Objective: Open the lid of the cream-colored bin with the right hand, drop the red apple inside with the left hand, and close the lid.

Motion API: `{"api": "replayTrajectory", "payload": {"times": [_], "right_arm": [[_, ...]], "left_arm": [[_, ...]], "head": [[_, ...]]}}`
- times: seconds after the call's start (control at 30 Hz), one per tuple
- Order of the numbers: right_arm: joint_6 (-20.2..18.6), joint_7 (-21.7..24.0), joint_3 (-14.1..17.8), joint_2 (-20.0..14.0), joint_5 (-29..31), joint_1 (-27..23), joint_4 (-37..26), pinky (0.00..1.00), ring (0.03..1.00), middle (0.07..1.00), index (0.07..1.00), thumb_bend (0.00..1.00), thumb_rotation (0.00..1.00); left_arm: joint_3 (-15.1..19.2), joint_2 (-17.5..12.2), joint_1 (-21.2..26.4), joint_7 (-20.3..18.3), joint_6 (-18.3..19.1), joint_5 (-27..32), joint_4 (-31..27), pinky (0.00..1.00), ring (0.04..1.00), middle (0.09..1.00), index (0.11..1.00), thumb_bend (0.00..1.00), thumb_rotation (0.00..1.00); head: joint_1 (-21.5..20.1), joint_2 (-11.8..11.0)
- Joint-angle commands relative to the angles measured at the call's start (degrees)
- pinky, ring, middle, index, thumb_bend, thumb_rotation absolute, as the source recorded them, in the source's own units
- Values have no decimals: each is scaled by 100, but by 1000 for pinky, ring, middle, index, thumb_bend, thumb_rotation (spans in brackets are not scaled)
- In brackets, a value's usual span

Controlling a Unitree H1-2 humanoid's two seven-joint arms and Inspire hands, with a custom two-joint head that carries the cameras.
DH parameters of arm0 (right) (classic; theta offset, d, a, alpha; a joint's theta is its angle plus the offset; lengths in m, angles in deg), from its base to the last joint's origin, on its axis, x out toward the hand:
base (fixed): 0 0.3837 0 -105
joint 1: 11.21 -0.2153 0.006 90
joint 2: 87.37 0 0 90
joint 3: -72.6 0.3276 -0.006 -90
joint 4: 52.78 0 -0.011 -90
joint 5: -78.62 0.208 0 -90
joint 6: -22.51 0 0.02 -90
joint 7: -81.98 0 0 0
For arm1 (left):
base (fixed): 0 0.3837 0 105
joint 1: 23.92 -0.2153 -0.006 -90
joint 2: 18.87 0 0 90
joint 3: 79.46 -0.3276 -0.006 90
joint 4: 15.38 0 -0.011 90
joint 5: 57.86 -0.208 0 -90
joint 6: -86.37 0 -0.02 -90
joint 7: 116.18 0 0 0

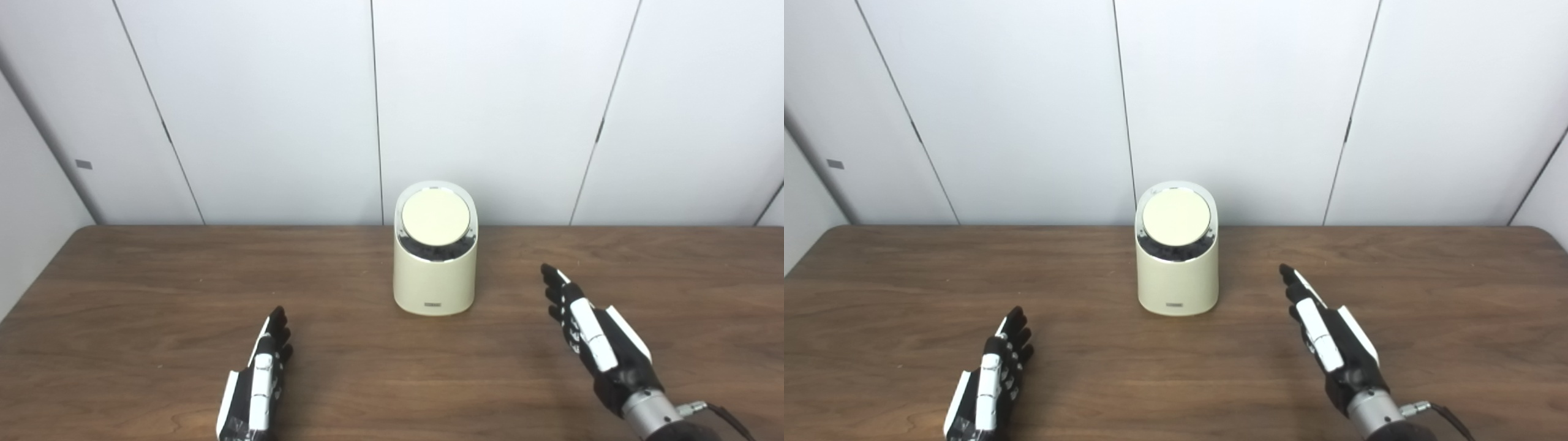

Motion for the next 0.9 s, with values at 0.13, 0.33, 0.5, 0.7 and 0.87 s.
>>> {"api": "replayTrajectory", "payload": {"times": [0.13, 0.33, 0.5, 0.7, 0.87], "right_arm": [[761, -355, -37, 194, 529, 250, 62, 1000, 1000, 1000, 995, 631, 1000], [1066, -567, -118, 306, 755, 600, -6, 1000, 1000, 1000, 989, 630, 1000], [1512, -707, -151, 236, 792, 780, 113, 1000, 1000, 1000, 992, 636, 1000], [1844, -878, -107, 124, 794, 797, 296, 1000, 1000, 1000, 985, 619, 1000], [2008, -930, -82, 11, 842, 843, 415, 1000, 1000, 1000, 989, 576, 1000]], "left_arm": [[163, -135, -138, -53, 92, 113, -474, 1000, 991, 996, 1000, 622, 951], [319, -149, -277, -6, 175, 107, -642, 1000, 985, 988, 994, 608, 918], [409, -229, -311, -44, 57, -17, -570, 1000, 984, 989, 989, 575, 940], [453, -248, -332, -58, 36, -102, -550, 1000, 983, 989, 996, 542, 967], [469, -255, -368, -56, 0, -182, -518, 1000, 978, 983, 994, 537, 968]], "head": [[-15, 88], [-119, 193], [-195, 219], [-180, 283], [-165, 363]]}}
